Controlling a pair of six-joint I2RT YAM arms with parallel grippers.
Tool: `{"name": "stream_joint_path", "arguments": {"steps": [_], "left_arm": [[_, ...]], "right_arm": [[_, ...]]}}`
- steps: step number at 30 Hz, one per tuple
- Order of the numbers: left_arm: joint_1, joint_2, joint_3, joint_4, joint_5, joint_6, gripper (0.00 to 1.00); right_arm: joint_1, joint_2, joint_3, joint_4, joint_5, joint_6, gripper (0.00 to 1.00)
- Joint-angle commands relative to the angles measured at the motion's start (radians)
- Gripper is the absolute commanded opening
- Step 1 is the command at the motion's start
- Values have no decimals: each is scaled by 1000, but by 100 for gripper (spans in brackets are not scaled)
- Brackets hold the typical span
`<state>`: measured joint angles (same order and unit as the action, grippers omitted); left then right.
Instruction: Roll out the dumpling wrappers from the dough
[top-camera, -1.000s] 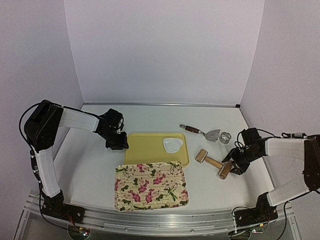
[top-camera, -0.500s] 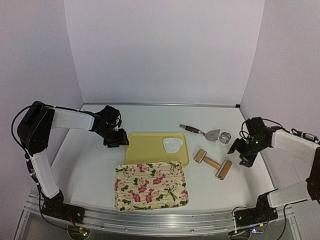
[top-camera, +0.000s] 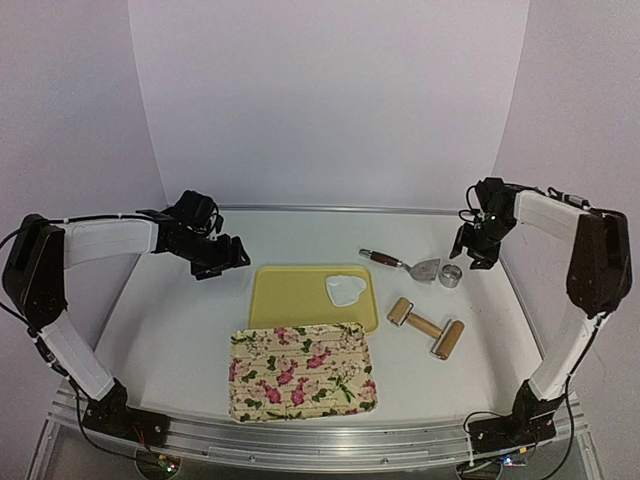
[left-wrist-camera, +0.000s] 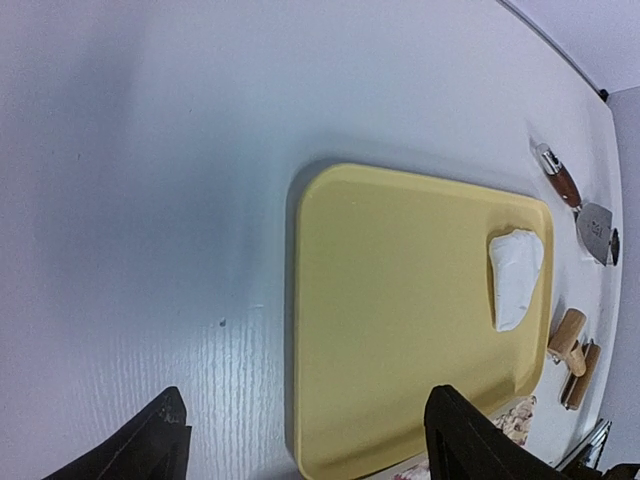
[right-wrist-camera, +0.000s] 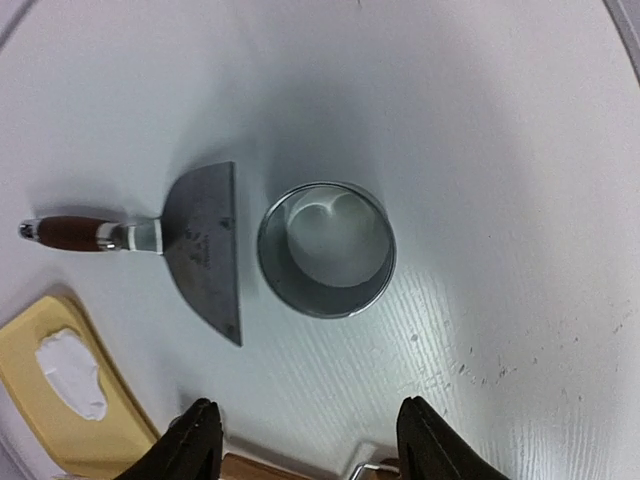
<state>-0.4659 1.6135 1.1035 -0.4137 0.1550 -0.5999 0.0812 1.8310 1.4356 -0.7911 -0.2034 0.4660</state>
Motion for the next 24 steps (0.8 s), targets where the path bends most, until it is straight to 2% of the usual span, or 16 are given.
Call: {"name": "stream_joint_path", "arguments": {"steps": [1, 10, 19, 24], "left_arm": [[16, -67, -25, -26, -2, -20, 81], [23, -79, -41, -39, -12, -22, 81], [23, -69, -27, -52, -18, -14, 81], [23, -53, -12, -61, -14, -4, 81]], "right_arm": [[-29, 94, 84, -77, 14, -77, 56], [-44, 250, 206, -77, 7, -112, 41], [-44, 295, 205, -86, 58, -125, 29], [-43, 293, 205, -89, 69, -128, 12]]}}
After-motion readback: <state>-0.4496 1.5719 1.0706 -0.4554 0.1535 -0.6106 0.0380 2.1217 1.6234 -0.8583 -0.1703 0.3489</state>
